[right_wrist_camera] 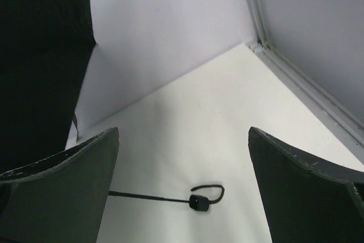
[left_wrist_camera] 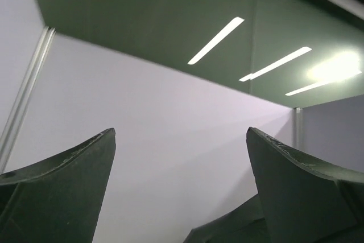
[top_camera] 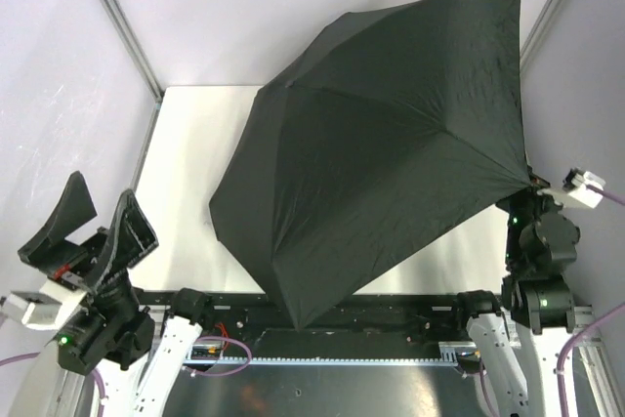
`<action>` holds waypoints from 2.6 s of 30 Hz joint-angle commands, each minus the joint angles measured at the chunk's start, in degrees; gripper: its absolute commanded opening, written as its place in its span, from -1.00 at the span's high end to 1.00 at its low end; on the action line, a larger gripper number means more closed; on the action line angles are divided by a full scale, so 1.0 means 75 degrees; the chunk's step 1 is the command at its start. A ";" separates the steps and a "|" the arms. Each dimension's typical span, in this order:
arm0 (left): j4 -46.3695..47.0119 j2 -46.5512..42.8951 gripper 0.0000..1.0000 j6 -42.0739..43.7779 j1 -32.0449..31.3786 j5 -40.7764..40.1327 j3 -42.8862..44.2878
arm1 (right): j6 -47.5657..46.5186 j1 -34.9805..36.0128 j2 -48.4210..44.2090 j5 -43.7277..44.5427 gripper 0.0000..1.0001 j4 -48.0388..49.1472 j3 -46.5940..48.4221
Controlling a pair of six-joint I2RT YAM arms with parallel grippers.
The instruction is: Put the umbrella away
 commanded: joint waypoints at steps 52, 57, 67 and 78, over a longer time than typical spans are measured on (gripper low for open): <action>-0.6842 0.1983 -0.93 -0.0449 -0.0178 -0.0080 0.3473 | 0.3896 0.1400 0.6577 -0.6355 1.00 0.4433 0.1699; -0.6826 0.2980 -0.88 -0.2563 -0.0301 0.2365 0.2830 | 0.3995 0.1785 0.6054 -0.6122 1.00 0.4490 0.1692; -0.5683 0.6837 -0.71 -0.4375 -0.1805 0.5011 0.3336 | 0.4380 0.3084 0.5912 -0.5257 1.00 0.5930 0.1586; -0.3851 0.8054 -0.68 -0.3751 -0.3537 0.5607 0.2853 | 0.4223 0.3574 0.5994 -0.4447 1.00 0.6509 0.1512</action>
